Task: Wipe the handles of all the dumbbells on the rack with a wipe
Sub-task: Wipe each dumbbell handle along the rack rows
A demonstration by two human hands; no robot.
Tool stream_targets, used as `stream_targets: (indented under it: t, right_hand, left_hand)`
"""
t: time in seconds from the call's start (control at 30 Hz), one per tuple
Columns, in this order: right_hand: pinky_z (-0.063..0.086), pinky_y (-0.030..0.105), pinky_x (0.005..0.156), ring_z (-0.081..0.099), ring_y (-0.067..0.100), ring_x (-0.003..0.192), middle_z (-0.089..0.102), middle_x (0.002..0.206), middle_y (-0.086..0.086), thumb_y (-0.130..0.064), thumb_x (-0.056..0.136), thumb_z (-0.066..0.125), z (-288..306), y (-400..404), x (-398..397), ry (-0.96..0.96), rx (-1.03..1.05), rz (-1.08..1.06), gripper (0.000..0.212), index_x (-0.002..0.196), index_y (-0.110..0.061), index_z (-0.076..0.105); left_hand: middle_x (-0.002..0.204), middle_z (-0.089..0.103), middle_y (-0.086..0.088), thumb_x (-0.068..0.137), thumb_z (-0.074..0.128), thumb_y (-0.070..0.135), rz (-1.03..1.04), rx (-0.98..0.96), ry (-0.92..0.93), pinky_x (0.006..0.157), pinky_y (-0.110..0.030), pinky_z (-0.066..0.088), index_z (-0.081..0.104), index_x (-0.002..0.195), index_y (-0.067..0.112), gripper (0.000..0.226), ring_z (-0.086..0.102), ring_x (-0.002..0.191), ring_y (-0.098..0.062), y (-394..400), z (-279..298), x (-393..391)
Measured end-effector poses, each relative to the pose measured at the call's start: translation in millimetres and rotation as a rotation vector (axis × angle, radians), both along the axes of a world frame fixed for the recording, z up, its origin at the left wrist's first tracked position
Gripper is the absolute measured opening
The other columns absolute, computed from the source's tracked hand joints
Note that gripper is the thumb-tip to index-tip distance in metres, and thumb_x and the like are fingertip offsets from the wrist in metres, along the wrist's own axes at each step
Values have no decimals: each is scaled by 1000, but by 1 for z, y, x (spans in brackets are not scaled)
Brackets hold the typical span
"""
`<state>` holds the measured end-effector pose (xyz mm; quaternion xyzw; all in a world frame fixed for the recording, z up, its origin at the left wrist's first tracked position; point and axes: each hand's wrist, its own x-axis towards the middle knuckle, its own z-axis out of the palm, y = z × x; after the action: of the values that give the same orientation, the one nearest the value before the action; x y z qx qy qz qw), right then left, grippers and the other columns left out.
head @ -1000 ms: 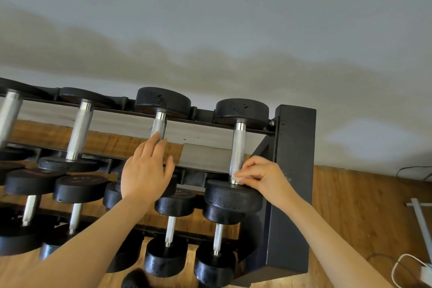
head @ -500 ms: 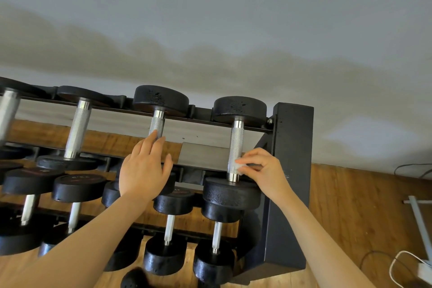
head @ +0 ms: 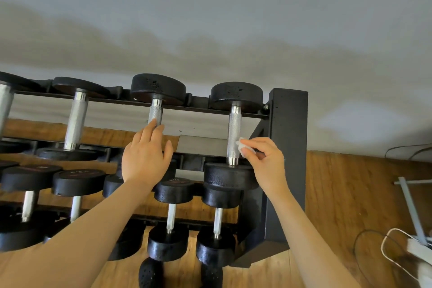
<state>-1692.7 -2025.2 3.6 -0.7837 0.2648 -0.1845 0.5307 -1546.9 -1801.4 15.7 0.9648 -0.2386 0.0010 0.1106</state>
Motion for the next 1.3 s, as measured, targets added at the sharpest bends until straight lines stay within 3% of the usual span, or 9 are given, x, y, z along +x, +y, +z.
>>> stream_targets:
  t: [0.13, 0.43, 0.6, 0.77, 0.87, 1.03, 1.13, 1.2, 1.3]
  right_hand:
    - [47, 8, 76, 57, 4, 94, 57, 101, -7, -10, 87, 67, 13, 30, -24, -106, -107, -268, 28, 105, -32, 67]
    - [46, 13, 70, 55, 10, 83, 52, 92, -14, -14, 86, 68, -2, 117, -37, -128, -167, -463, 17, 102, -19, 73]
    - [47, 24, 74, 54, 3, 80, 53, 86, -8, -27, 88, 67, -2, 142, -15, -12, 168, -490, 7, 83, -27, 62]
    - [41, 27, 84, 43, 8, 93, 63, 96, -2, -18, 76, 78, -18, 145, -3, 159, -617, -305, 26, 101, -18, 70]
    - [44, 37, 82, 44, 11, 96, 62, 97, 1, -23, 76, 76, -20, 142, -5, 164, -715, -290, 27, 102, -17, 71]
    - [36, 14, 84, 41, -5, 96, 51, 106, -17, -56, 90, 49, -18, 133, -24, 184, -287, -430, 34, 107, -31, 65]
    - [38, 3, 80, 49, -11, 99, 55, 105, -14, -40, 89, 61, -11, 132, -28, 7, -113, -544, 29, 111, -20, 64]
    - [39, 1, 77, 51, -10, 99, 53, 102, -16, -16, 88, 67, -11, 132, -29, -82, -179, -602, 21, 108, -10, 66]
    - [40, 3, 81, 51, -6, 100, 56, 104, -10, -15, 88, 65, -16, 128, -33, -101, -348, -600, 22, 109, -10, 68]
  left_hand:
    - [150, 44, -12, 98, 51, 33, -12, -7, 10, 91, -48, 51, 51, 138, 10, 46, 52, 127, -33, 1, 3, -2]
    - [147, 48, -11, 99, 47, 31, -50, -25, 26, 93, -46, 51, 51, 138, 10, 45, 50, 129, -32, 6, 2, -1]
    - [143, 52, -14, 99, 48, 29, -80, -55, 36, 91, -47, 53, 51, 138, 9, 44, 50, 130, -33, 8, 2, 0]
    - [143, 52, -14, 99, 48, 31, -115, -64, 40, 90, -47, 55, 50, 138, 11, 44, 50, 131, -32, 12, 1, 2]
    - [142, 53, -13, 99, 50, 31, -157, -68, 29, 89, -46, 54, 51, 137, 10, 44, 52, 128, -31, 15, -2, 3]
    - [140, 56, -11, 97, 54, 32, -252, -50, -35, 94, -45, 50, 55, 135, 10, 44, 56, 125, -30, 24, -7, 2]
    - [136, 59, -12, 95, 59, 29, -274, -71, -71, 93, -45, 50, 59, 131, 9, 41, 59, 122, -31, 27, -9, 1]
    - [134, 60, -12, 94, 60, 28, -279, -75, -83, 93, -46, 50, 59, 131, 9, 41, 59, 121, -31, 28, -11, 1]
    - [135, 60, -12, 94, 60, 28, -285, -77, -91, 93, -46, 50, 58, 132, 10, 42, 59, 121, -30, 29, -12, 1]
